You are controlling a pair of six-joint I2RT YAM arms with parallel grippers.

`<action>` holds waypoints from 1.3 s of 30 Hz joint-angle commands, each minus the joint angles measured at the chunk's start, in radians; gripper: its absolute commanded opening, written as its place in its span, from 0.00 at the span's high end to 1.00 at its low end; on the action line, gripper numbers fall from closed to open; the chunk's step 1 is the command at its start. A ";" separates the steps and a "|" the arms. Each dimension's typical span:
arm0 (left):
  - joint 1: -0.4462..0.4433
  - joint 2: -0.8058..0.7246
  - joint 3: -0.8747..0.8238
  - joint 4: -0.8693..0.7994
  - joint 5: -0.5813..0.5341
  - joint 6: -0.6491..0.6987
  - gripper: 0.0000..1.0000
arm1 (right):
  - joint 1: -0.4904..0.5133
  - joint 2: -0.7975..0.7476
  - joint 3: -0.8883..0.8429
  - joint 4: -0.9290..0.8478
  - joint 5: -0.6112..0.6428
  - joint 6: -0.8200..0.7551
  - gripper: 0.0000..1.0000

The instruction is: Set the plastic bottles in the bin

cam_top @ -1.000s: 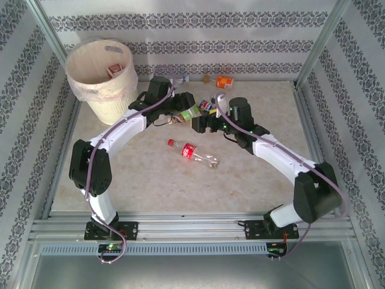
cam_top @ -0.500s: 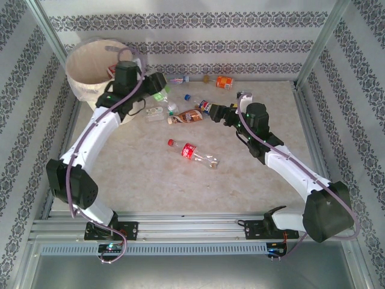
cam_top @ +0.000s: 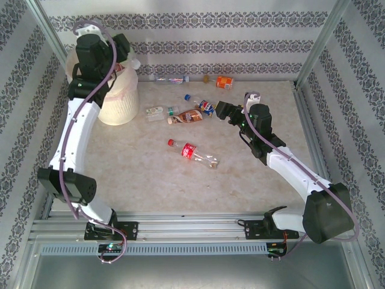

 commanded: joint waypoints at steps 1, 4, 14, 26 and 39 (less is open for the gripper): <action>0.060 0.073 0.064 0.080 -0.054 -0.079 0.45 | -0.006 -0.019 -0.004 0.032 0.018 0.017 0.02; 0.121 0.123 0.088 0.113 -0.060 -0.185 0.45 | -0.006 -0.030 -0.014 0.030 0.010 0.002 0.02; 0.229 0.287 0.113 0.204 -0.114 -0.502 0.45 | -0.007 -0.068 -0.034 0.011 -0.019 -0.024 0.02; 0.282 0.518 0.347 0.043 -0.179 -0.697 0.29 | -0.007 -0.108 -0.053 -0.007 -0.015 -0.033 0.02; 0.277 0.550 0.571 -0.144 -0.019 -0.546 0.00 | -0.006 -0.140 -0.086 -0.016 0.041 -0.027 0.02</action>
